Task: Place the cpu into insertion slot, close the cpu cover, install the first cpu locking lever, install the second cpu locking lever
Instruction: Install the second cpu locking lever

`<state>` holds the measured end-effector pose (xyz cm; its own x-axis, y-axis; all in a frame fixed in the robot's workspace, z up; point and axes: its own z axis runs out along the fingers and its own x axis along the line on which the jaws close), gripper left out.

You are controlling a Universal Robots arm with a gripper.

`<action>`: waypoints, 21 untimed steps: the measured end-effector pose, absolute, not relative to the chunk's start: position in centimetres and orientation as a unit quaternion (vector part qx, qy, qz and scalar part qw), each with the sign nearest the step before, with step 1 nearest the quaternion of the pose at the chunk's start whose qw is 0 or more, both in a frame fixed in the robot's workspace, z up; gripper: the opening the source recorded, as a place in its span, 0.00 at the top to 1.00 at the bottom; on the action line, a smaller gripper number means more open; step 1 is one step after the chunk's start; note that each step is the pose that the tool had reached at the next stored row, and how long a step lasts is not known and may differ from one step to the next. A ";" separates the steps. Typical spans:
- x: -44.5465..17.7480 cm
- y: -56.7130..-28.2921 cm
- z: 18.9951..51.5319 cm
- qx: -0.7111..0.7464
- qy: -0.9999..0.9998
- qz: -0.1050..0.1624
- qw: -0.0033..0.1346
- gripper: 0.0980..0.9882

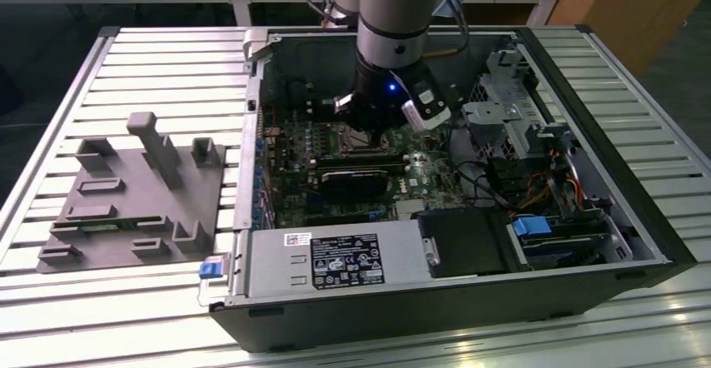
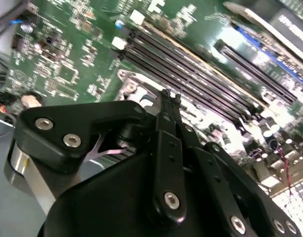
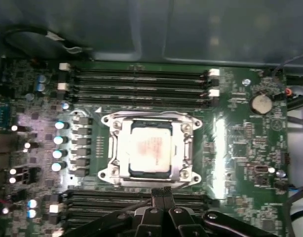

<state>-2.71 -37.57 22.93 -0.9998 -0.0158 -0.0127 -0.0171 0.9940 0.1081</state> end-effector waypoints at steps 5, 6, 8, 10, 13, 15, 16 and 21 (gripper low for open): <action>-4.0 -37.6 22.9 -0.008 0.998 0.055 0.006 0.99; -4.1 -37.6 22.8 -0.008 0.998 0.055 0.006 0.99; -4.2 -37.6 22.6 -0.008 0.998 0.055 0.006 0.99; -4.3 -37.6 22.3 -0.008 0.998 0.055 0.006 0.99; -4.4 -37.6 21.7 -0.008 0.998 0.055 0.006 0.99; -4.4 -37.6 21.5 -0.008 0.998 0.055 0.006 0.99; -4.4 -37.6 21.4 -0.008 0.998 0.055 0.006 0.99; -4.6 -38.2 21.3 -0.008 0.997 0.072 0.006 0.99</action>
<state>-4.64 -38.16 21.34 -0.9998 -0.0153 -0.0125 -0.0169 0.9896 0.1431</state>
